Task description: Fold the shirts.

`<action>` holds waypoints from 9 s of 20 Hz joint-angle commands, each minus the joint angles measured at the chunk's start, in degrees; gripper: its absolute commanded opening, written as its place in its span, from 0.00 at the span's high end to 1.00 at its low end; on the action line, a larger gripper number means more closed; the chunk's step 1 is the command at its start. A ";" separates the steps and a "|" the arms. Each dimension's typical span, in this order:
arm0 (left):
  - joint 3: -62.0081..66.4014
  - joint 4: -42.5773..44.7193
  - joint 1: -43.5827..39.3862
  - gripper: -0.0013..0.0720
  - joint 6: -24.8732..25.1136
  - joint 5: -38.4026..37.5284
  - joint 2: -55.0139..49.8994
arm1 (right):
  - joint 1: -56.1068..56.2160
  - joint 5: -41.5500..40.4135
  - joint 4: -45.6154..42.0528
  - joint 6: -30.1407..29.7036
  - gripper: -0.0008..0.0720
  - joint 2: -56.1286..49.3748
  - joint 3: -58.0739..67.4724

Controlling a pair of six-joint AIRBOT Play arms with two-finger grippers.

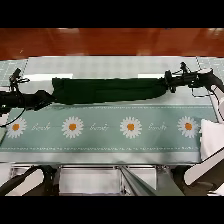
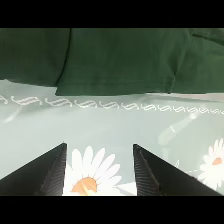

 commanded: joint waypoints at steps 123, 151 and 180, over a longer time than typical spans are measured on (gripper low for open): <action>-7.80 1.42 -12.76 0.96 -9.51 6.03 20.39 | -19.67 31.85 -29.77 17.35 0.95 36.15 30.49; -3.04 1.49 -12.72 0.96 -7.26 35.47 10.60 | -61.11 37.13 -55.76 19.85 0.51 66.16 -25.33; 14.53 24.50 -22.71 0.96 -19.58 6.80 -5.66 | 23.82 -1.88 -56.74 23.71 0.95 31.28 -12.31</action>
